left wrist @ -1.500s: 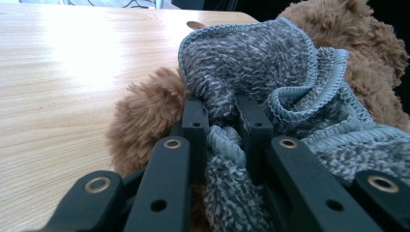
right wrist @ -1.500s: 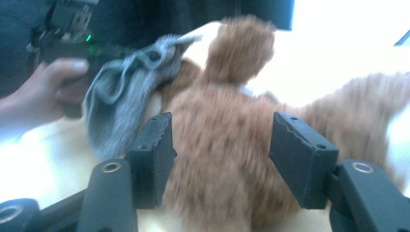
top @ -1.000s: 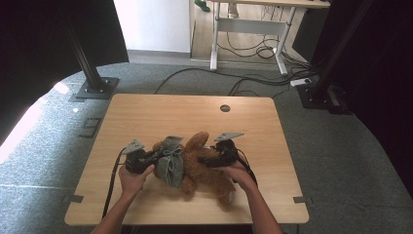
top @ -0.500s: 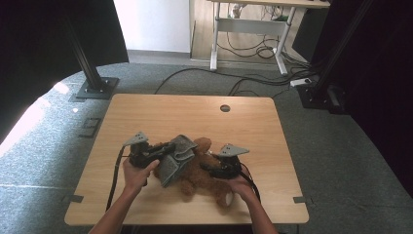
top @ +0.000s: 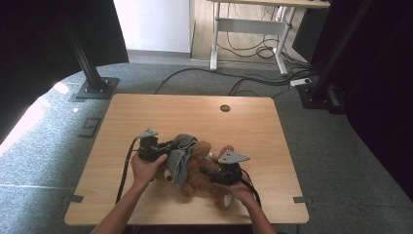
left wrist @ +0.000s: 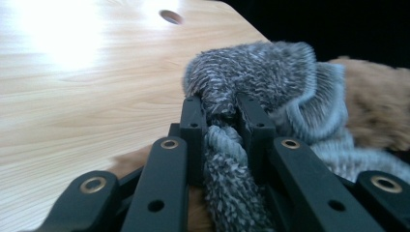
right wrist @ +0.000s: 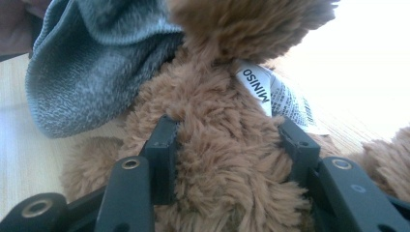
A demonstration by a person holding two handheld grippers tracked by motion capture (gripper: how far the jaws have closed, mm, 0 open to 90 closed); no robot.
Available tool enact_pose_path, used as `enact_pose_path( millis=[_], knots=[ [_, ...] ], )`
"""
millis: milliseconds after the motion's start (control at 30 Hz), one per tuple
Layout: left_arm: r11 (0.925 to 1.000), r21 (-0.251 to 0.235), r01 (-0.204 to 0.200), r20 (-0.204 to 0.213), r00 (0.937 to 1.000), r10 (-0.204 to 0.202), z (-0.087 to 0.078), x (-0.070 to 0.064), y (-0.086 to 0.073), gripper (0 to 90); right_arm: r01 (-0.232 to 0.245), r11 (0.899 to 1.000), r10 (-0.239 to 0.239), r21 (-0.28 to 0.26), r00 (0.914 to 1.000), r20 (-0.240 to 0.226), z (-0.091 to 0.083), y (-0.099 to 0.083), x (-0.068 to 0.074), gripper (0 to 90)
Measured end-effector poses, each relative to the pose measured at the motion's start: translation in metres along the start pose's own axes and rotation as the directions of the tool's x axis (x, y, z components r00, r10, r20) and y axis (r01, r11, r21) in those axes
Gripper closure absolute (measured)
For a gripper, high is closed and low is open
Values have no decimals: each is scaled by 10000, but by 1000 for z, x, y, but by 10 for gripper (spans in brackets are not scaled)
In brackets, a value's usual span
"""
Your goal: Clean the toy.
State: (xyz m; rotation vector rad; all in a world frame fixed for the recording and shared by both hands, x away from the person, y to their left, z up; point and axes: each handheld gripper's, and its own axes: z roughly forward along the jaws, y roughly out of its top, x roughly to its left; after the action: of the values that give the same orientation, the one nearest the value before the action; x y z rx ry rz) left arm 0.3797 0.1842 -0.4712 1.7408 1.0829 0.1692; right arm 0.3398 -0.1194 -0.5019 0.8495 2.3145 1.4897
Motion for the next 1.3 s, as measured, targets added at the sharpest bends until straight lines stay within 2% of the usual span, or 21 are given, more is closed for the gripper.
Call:
enact_pose_path(
  millis=[267, 333, 433, 500, 533, 567, 600, 667, 800, 833, 900, 933, 1000, 1033, 1067, 1100, 1133, 1167, 1200, 1267, 1300],
  knots=[
    [9997, -195, 124, 144, 9998, -121, -20, 6, -10, 750, 87, 10000, -87, -8, 9995, -314, 0, -1, 6, 519],
    [9994, -301, 185, 87, 9998, -183, -27, 9, -11, 750, 83, 10000, -84, -35, 9993, -368, 0, -2, 6, 520],
    [9983, -557, 177, -238, 9995, -190, -42, 16, -10, 752, 36, 10000, -38, -71, 9994, -355, -1, -3, 5, 522],
    [9980, -591, 220, -227, 9995, -233, -46, 18, -10, 752, 25, 10000, -27, -80, 9994, -351, -1, -3, 5, 522],
    [9975, -641, 312, -167, 9993, -323, -50, 19, -10, 752, 20, 10000, -23, -87, 9995, -327, -2, -3, 5, 522],
    [9949, -843, 553, 184, 9984, -539, -57, 20, -10, 754, -23, 9999, 18, -154, 9995, -299, -1, -4, 5, 524],
    [9949, -843, 553, 184, 9984, -539, -57, 20, -10, 755, -23, 9999, 18, -154, 9995, -299, -1, -4, 5, 524],
    [9935, -929, 652, 700, 9958, -588, -59, 15, -7, 755, -73, 9998, 69, -180, 9996, -269, 0, -4, 5, 528],
    [9958, -871, 279, 1605, 9869, -136, -46, -12, 5, 755, -129, 9997, 124, -219, 9997, -203, 2, -4, 4, 529],
    [9970, -777, 57, 1974, 9803, 97, -33, -28, 13, 755, -132, 9997, 128, -219, 9997, -199, 2, -4, 4, 529],
    [9980, -631, -41, 2374, 9712, 189, -17, -42, 19, 755, -144, 9996, 139, -233, 9997, -191, 1, -4, 5, 529],
    [9980, -631, -41, 2374, 9712, 189, -17, -42, 19, 755, -144, 9996, 139, -233, 9997, -191, 1, -4, 5, 529],
    [9988, -474, -99, 2774, 9605, 227, -2, -56, 24, 755, -150, 9996, 145, -245, 9997, -192, 1, -4, 4, 529],
    [9988, -338, -350, 2875, 9568, 433, 12, -70, 27, 754, -163, 9995, 158, -254, 9997, -196, 1, -4, 4, 528],
    [9988, -338, -350, 2875, 9568, 433, 12, -70, 27, 754, -154, 9995, 149, -264, 9997, -197, 1, -4, 4, 528],
    [9966, -91, -821, 2493, 9650, 817, 25, -80, 28, 754, -155, 9995, 150, -270, 9997, -184, 1, -5, 4, 528],
    [9966, -91, -821, 2493, 9650, 817, 25, -80, 28, 754, -155, 9995, 150, -270, 9997, -184, 1, -5, 4, 528],
    [9944, 72, -1054, 2183, 9706, 1013, 32, -82, 28, 754, -171, 9995, 166, -272, 9997, -183, 1, -5, 4, 528],
    [9935, 364, -1083, 1876, 9772, 997, 41, -79, 27, 755, -148, 9995, 144, -287, 9998, -163, 1, -5, 4, 529],
    [9939, 421, -1021, 1790, 9794, 930, 42, -77, 27, 755, -155, 9995, 150, -293, 9998, -157, 1, -6, 4, 529],
    [9915, 455, -1216, 1431, 9831, 1140, 40, -74, 26, 757, -148, 9994, 143, -309, 9998, -162, 1, -6, 5, 529]
  ],
)
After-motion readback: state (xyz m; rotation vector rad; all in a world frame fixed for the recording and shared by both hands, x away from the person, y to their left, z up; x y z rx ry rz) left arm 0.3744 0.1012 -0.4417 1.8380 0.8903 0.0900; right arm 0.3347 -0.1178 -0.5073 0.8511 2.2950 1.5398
